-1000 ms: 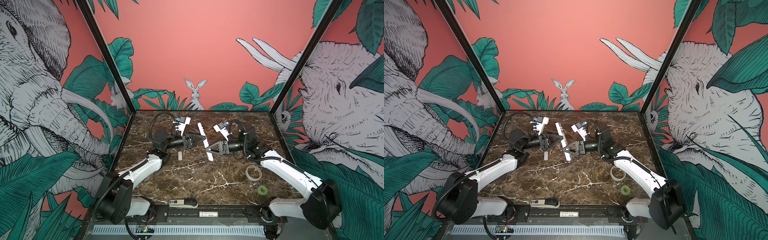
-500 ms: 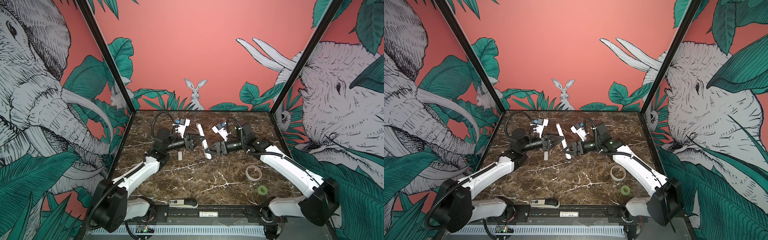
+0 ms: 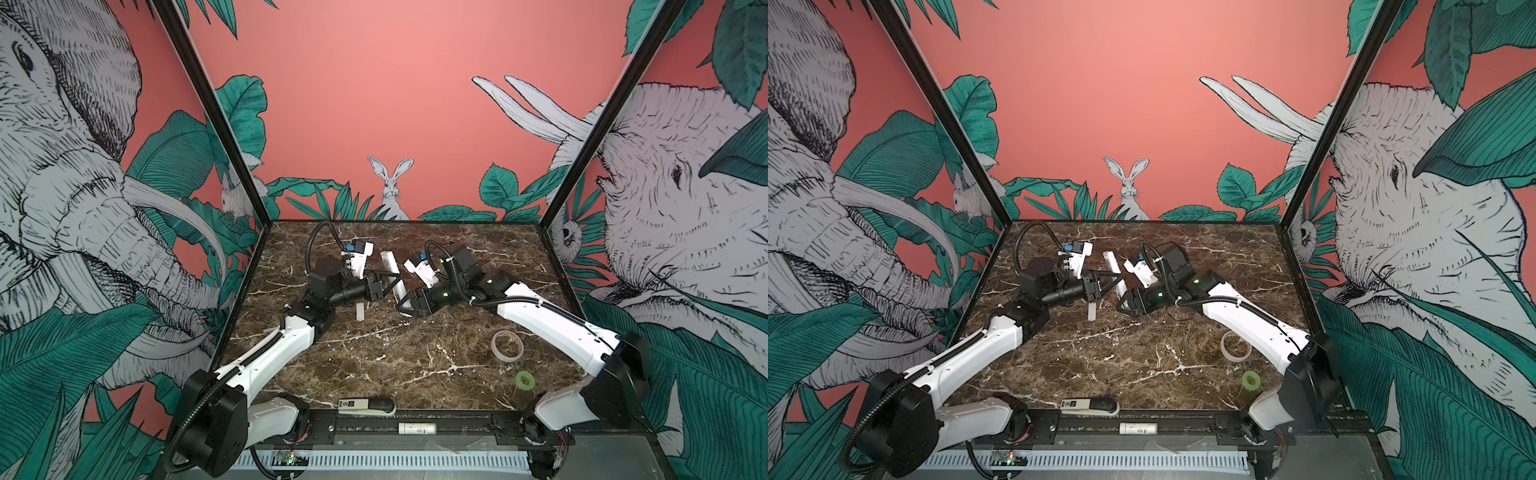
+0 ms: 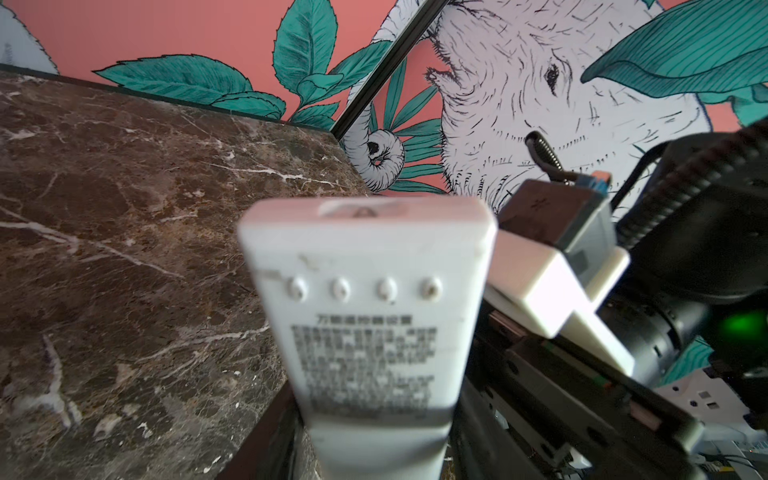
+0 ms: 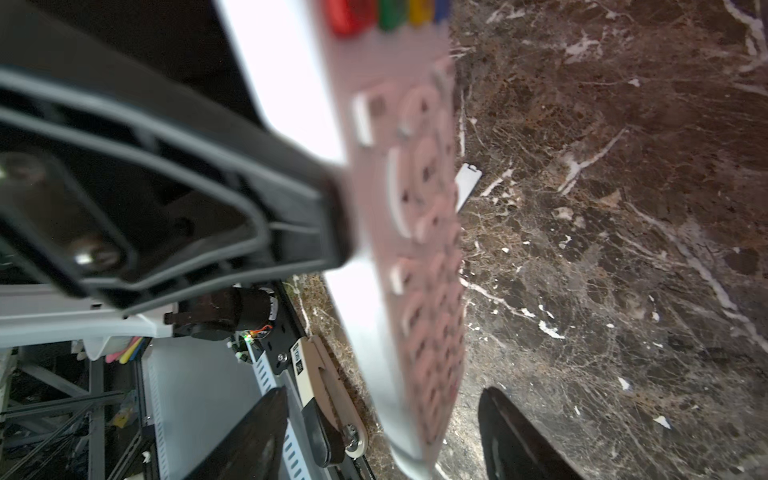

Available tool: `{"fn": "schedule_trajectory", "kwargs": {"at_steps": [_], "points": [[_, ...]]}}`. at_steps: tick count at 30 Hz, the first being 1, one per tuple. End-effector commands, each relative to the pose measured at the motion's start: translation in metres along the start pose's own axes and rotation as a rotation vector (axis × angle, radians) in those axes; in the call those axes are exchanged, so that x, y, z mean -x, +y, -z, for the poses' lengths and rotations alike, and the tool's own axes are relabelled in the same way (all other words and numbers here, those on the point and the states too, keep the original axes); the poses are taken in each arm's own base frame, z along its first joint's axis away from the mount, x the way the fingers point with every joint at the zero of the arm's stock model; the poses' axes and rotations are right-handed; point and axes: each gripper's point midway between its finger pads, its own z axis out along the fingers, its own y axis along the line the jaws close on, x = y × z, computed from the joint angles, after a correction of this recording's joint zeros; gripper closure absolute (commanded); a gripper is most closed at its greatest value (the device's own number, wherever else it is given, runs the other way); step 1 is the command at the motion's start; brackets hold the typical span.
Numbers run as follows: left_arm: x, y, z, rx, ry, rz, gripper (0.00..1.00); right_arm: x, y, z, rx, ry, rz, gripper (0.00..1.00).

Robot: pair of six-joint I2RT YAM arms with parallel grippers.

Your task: Load the batteries into the remote control

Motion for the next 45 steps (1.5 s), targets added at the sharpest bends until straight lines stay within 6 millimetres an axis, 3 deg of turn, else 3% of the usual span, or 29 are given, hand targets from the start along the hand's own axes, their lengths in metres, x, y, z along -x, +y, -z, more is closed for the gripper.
{"fn": "schedule_trajectory", "kwargs": {"at_steps": [1, 3, 5, 7, 13, 15, 20, 25, 33, 36, 45], "points": [[0.016, -0.014, 0.009, -0.007, -0.046, -0.036, 0.85, 0.019, -0.004, -0.005, -0.058, -0.061, 0.053, 0.30], [0.016, -0.014, 0.010, -0.009, -0.054, -0.029, 0.85, 0.020, -0.005, -0.012, -0.066, -0.060, 0.054, 0.37], [0.014, -0.013, 0.010, -0.008, -0.049, -0.024, 0.85, 0.029, 0.001, -0.012, -0.077, -0.080, 0.076, 0.52], [0.014, -0.013, 0.010, -0.006, -0.051, -0.023, 0.85, 0.031, 0.006, -0.013, -0.055, -0.087, 0.077, 0.62], [0.012, -0.011, 0.011, -0.007, -0.052, -0.026, 0.82, 0.027, 0.008, -0.013, -0.044, -0.080, 0.051, 0.79], [0.011, -0.014, 0.012, -0.021, -0.050, -0.038, 0.73, 0.026, 0.008, -0.010, -0.046, -0.079, 0.036, 0.81], [0.010, -0.028, 0.019, -0.102, -0.043, -0.102, 0.28, 0.031, 0.025, 0.005, 0.061, -0.096, 0.016, 0.85], [0.012, -0.039, 0.033, -0.191, -0.065, -0.135, 0.14, 0.019, 0.048, 0.021, 0.275, -0.052, 0.000, 0.86], [0.016, -0.064, 0.038, -0.337, -0.050, -0.141, 0.14, -0.004, 0.082, 0.048, 0.500, 0.017, 0.049, 0.87], [0.018, -0.074, 0.040, -0.398, -0.044, -0.139, 0.19, -0.015, 0.089, 0.053, 0.548, 0.043, 0.069, 0.88], [0.013, -0.088, 0.046, -0.458, 0.015, -0.151, 0.60, -0.030, 0.088, 0.056, 0.567, 0.090, 0.136, 0.89]]}}
